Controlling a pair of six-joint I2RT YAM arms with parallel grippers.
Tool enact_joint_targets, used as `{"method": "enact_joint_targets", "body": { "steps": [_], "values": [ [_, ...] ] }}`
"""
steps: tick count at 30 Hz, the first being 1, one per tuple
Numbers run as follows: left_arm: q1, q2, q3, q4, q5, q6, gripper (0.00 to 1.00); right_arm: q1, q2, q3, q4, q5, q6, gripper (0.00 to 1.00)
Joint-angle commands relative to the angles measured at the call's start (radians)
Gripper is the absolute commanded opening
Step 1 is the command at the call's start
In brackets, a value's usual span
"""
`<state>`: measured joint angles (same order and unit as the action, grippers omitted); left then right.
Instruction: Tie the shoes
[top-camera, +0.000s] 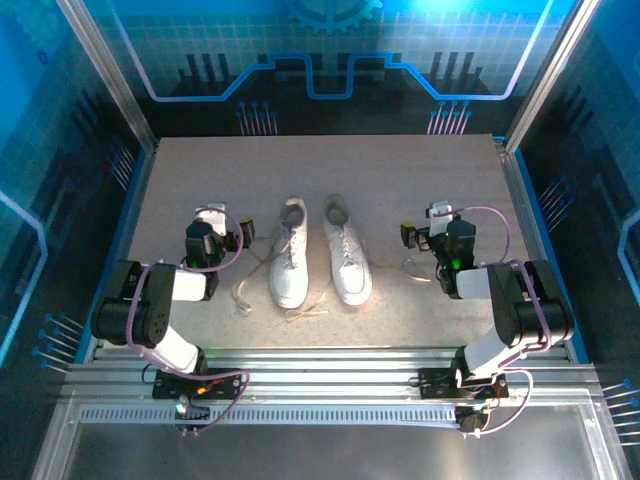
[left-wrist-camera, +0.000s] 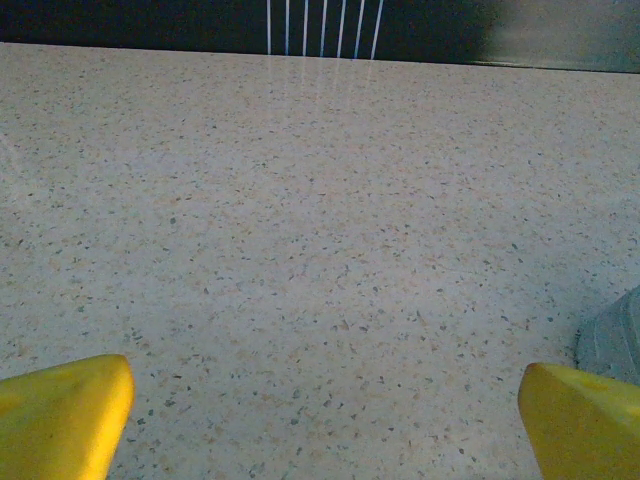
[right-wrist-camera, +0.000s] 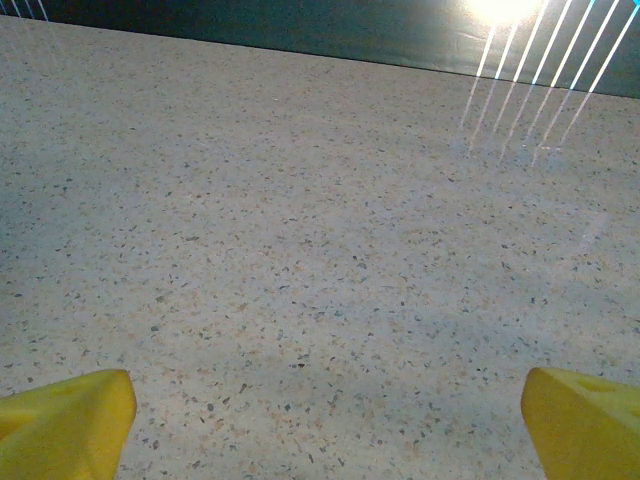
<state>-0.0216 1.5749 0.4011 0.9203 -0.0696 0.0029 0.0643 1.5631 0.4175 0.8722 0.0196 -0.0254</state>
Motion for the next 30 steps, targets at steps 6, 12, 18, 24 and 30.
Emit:
{"method": "enact_joint_targets", "body": {
  "steps": [6,12,18,24,30],
  "values": [
    [0.019,-0.023,-0.014,-0.006,0.034,0.010,1.00,-0.009,-0.025,-0.013,0.000,0.012,0.012,1.00],
    [0.042,-0.024,-0.013,-0.010,0.078,-0.005,0.99,-0.009,-0.025,-0.012,0.001,0.011,0.012,1.00],
    [0.053,-0.025,-0.015,-0.008,0.099,-0.012,1.00,-0.015,-0.025,-0.011,0.001,0.003,0.015,1.00],
    [0.054,-0.069,-0.024,-0.020,0.121,-0.007,0.99,-0.015,-0.030,-0.031,0.032,-0.001,0.017,1.00],
    [0.035,-0.282,0.039,-0.328,0.106,-0.022,0.93,0.025,-0.224,0.011,-0.210,0.022,-0.017,1.00]
  ]
}}
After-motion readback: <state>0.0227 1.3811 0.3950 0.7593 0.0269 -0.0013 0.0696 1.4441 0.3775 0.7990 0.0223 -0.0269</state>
